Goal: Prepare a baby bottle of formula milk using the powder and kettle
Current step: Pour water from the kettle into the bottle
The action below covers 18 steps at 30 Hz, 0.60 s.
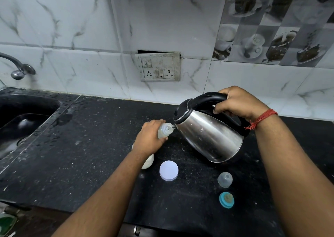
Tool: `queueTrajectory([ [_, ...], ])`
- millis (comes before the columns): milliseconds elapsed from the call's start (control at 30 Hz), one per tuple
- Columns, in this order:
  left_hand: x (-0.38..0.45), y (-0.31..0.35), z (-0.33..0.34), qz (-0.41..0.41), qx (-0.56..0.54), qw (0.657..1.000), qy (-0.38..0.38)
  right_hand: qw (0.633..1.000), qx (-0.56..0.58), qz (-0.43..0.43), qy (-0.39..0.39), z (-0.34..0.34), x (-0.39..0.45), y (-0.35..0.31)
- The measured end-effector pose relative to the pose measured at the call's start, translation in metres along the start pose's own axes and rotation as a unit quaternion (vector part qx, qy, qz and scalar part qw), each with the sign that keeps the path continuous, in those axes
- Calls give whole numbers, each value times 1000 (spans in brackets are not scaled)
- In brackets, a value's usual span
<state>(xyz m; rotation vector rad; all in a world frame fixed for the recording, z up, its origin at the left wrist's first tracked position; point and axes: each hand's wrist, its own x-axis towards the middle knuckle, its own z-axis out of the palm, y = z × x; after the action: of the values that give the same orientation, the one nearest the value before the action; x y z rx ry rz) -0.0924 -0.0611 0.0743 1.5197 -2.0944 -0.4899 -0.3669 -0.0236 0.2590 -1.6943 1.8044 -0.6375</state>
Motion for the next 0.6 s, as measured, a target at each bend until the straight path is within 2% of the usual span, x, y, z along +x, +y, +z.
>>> queueTrajectory([
  [600, 3, 1, 1, 6, 10, 1000, -6, 1000, -9, -4, -10, -2, 1, -1],
])
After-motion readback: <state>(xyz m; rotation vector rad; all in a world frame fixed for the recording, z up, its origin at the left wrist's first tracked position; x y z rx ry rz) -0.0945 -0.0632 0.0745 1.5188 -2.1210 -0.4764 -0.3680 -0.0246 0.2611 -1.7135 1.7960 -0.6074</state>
